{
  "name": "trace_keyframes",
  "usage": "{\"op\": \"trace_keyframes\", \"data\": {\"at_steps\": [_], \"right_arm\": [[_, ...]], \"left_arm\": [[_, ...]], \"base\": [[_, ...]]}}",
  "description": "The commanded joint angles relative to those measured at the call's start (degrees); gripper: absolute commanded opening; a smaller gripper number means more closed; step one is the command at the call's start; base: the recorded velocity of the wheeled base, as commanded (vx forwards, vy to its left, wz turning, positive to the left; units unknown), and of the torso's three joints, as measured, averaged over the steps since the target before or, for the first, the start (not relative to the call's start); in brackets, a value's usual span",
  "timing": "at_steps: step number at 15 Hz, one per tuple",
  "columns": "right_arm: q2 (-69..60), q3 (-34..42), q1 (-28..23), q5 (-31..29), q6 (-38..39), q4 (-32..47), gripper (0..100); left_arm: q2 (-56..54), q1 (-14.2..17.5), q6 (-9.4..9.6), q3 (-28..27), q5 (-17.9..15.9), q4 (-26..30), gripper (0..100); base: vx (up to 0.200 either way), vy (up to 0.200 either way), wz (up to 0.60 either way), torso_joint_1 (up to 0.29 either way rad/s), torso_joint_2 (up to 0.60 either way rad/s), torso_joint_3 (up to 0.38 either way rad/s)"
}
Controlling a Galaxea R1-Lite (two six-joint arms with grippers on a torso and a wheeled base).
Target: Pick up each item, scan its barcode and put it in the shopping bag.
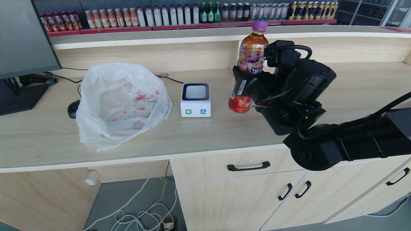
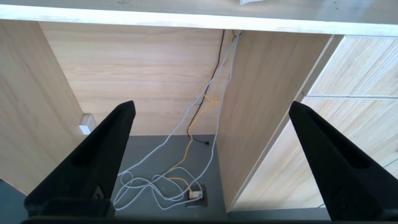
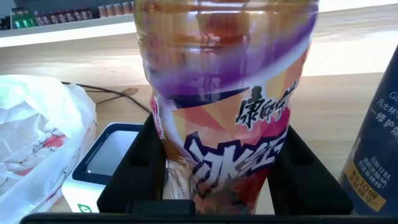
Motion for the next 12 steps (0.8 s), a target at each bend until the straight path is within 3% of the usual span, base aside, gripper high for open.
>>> {"op": "trace_keyframes", "data": {"at_steps": [1, 12], "right_arm": [[-5.2, 4.1, 1.0, -0.3, 0.0, -0.1, 0], [-18.4, 13.1, 4.9, 0.1, 6.8, 2.2, 0]], "left_arm": [[0.0, 0.1, -0.04, 0.0, 0.0, 0.0, 100], [0.0, 0.0, -0.04, 0.0, 0.0, 0.0, 100]], "base": [[0.0, 0.0, 0.0, 0.0, 0.0, 0.0], [0.0, 0.0, 0.0, 0.0, 0.0, 0.0]]}}
